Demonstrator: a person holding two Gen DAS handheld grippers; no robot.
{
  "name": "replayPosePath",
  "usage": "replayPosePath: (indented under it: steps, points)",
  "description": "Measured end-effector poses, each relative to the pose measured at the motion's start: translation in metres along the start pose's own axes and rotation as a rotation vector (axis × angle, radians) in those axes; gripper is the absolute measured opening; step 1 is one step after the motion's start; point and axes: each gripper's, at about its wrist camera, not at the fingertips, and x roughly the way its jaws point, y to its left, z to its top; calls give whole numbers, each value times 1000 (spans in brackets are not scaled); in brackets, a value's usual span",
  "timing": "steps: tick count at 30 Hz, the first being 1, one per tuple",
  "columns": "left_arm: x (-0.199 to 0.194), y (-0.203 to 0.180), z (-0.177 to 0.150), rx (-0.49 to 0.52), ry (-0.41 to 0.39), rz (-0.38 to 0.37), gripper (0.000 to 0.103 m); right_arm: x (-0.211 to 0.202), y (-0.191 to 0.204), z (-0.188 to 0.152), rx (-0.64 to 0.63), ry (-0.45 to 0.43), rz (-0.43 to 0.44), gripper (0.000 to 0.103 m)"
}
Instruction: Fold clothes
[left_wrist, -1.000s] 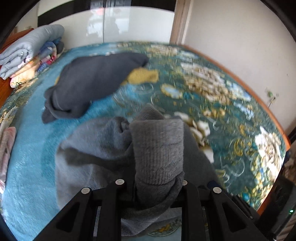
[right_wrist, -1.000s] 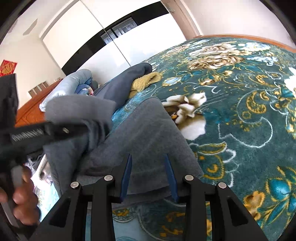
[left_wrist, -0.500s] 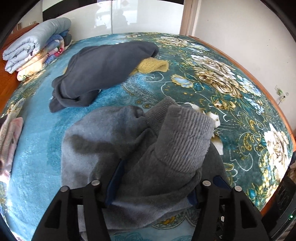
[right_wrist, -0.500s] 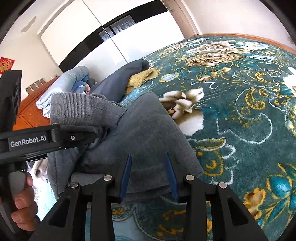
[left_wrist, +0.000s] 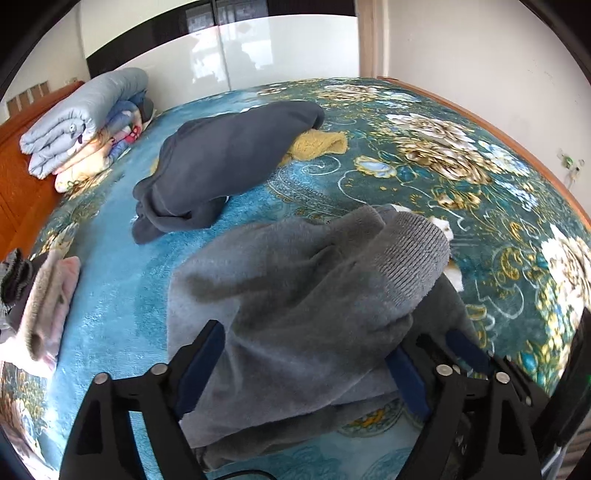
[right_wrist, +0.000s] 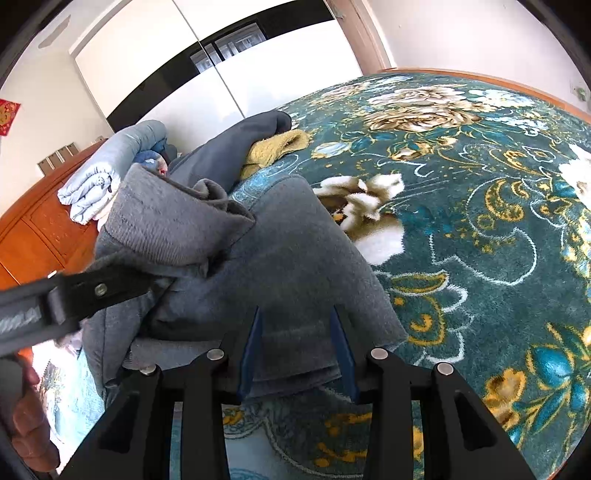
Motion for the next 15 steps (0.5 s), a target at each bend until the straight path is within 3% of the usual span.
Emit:
replayPosePath:
  steps: [2,6,10,12,15]
  points:
    - [-2,5,-5,16,5,-24,90,0,2,0,-8,3,-10,39]
    - [-13,27,-20,13,-14,-142,90,-2,3,0,-6,9,-15,39]
    - [-20,66,-30,-60,-35,-270,90,-6,4,1,4,16,0,39]
    - [-17,92,-34,-119,-43,-271,90,-7,2,1,27,26,18,39]
    - [1,133,-42,-234,-26,-206,90,-14,-3,2,71,33,61,39]
